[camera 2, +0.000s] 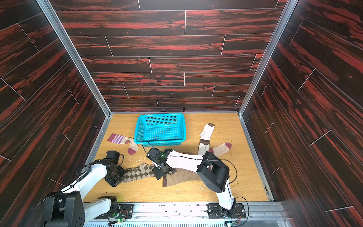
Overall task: Place the socks together as a pair
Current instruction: Adjust a pair of socks at the center of the board.
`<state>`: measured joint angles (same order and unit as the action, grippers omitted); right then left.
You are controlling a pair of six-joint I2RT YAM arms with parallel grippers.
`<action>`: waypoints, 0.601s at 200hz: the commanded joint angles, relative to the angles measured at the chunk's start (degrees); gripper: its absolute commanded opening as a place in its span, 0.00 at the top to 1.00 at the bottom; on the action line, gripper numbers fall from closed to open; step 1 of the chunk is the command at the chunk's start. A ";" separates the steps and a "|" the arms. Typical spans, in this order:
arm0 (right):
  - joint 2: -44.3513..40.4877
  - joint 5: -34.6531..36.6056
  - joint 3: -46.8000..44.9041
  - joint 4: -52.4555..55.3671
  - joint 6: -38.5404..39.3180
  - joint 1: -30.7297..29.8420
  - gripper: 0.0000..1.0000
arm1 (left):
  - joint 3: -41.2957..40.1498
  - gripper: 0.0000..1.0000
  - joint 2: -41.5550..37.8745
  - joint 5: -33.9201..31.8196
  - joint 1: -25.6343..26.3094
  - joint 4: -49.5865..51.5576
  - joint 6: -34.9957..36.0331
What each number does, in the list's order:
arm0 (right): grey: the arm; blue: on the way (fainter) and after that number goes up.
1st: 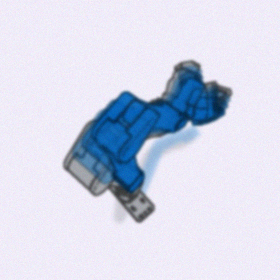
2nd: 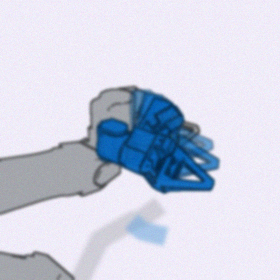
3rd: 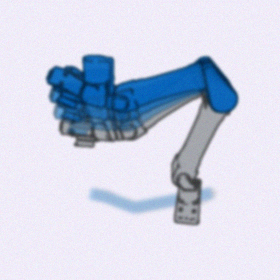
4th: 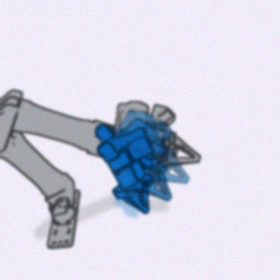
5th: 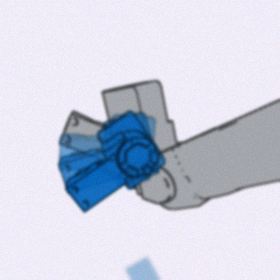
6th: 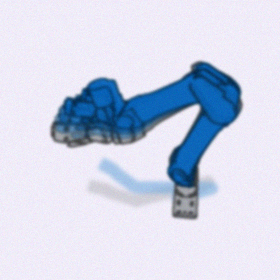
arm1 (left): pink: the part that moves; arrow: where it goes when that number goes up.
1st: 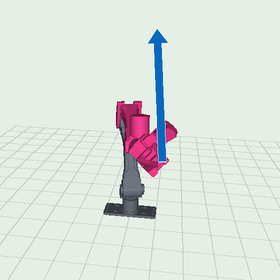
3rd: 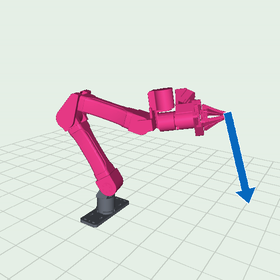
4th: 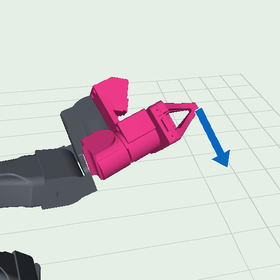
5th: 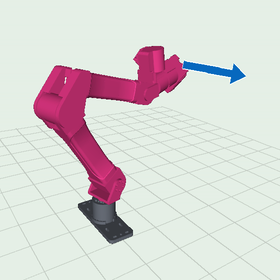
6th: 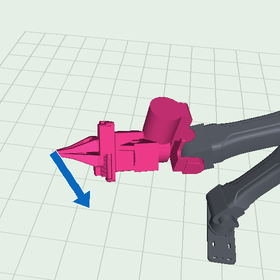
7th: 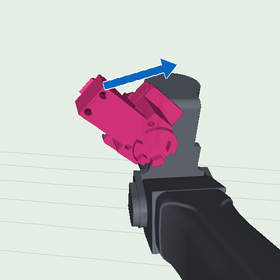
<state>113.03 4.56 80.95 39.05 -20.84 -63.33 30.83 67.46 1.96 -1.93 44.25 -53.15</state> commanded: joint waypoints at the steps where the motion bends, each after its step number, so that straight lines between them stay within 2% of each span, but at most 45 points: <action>1: 2.11 7.74 0.47 -0.45 0.17 -0.40 0.33 | -0.25 1.00 0.47 0.91 -0.35 1.28 1.36; 36: 4.79 12.41 1.67 -2.27 0.21 -0.39 0.33 | -0.16 1.00 0.74 1.56 -0.44 1.28 2.10; 61: 3.76 15.45 0.05 -3.33 -1.81 0.69 0.33 | -0.25 1.00 0.65 1.42 -0.44 1.29 2.17; 120: 0.46 14.46 -3.55 -3.01 -6.16 6.22 0.34 | -0.02 1.00 1.07 0.86 -0.52 1.52 2.43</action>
<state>115.90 17.47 79.55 34.46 -24.08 -59.51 30.85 67.75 3.33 -2.04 44.23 -51.42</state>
